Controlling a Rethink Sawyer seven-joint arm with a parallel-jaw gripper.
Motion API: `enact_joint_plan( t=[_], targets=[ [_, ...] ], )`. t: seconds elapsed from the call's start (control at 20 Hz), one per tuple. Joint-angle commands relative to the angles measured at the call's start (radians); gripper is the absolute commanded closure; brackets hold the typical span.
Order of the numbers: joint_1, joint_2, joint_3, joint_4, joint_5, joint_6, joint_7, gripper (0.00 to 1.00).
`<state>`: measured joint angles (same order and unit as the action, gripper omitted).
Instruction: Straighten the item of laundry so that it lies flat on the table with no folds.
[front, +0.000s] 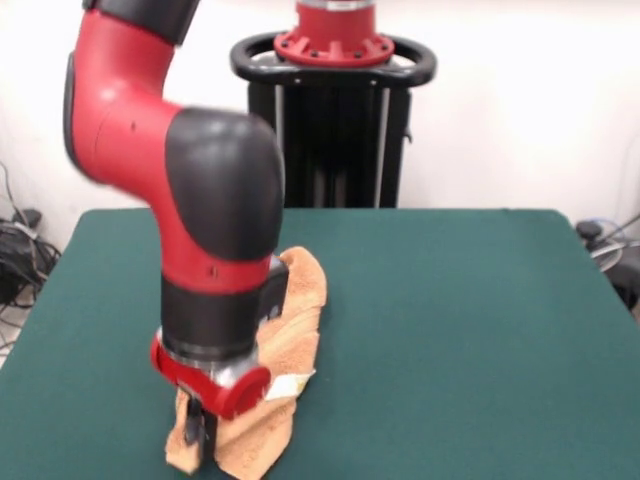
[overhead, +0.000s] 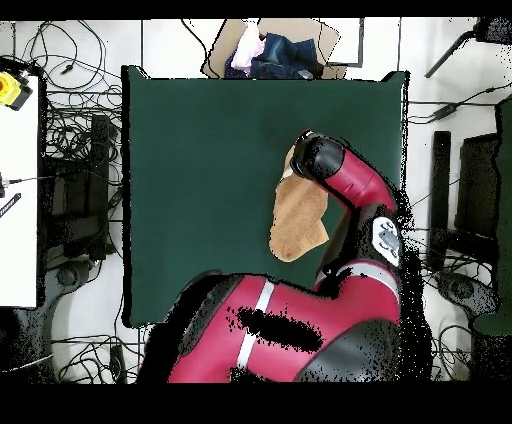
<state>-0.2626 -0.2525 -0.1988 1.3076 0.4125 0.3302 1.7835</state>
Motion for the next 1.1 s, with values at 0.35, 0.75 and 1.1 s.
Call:
enact_joint_plan(
  t=[0.35,0.75,1.1],
  targets=[
    [-0.081,-0.318,0.153,0.476,0.035,-0.074,0.217,1.0],
    [-0.09,-0.337,0.157,0.496,0.041,-0.066,0.218,1.0],
    [-0.075,-0.336,0.141,0.501,0.051,-0.069,0.236,1.0]
  ],
)
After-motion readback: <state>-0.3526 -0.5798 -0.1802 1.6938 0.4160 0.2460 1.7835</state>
